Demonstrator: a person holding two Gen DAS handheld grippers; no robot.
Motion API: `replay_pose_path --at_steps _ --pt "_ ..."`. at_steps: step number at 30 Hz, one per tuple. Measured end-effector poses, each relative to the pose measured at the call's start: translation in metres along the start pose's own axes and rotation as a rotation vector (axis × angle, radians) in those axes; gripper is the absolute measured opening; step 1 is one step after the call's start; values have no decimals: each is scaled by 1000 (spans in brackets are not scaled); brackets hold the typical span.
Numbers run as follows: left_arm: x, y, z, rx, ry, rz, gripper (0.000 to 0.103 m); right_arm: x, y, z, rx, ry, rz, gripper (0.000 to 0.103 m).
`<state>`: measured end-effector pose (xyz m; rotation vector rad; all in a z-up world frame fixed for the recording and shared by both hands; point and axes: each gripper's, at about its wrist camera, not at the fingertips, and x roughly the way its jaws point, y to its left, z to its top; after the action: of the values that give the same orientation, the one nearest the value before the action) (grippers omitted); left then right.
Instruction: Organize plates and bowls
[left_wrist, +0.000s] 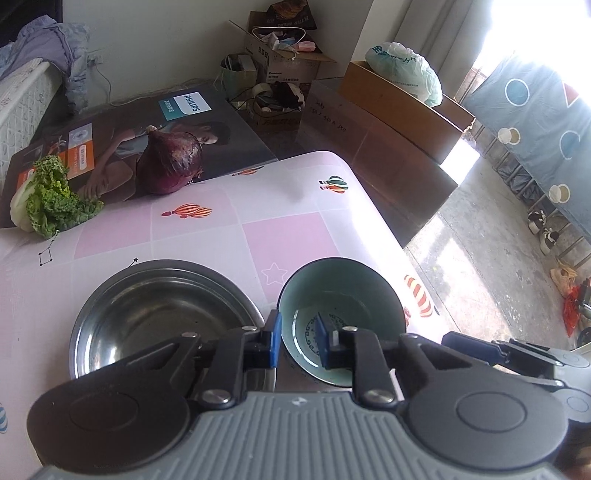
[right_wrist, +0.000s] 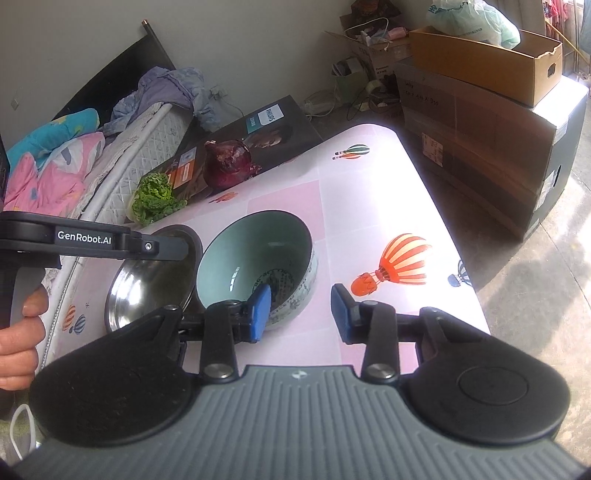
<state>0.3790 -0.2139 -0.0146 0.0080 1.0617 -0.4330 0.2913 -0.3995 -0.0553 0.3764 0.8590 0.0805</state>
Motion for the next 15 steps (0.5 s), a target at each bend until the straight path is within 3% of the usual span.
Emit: replay_pose_path --at_steps 15 --pt "49 -13 25 50 60 92 15 58 -11 17 37 85 40 21"
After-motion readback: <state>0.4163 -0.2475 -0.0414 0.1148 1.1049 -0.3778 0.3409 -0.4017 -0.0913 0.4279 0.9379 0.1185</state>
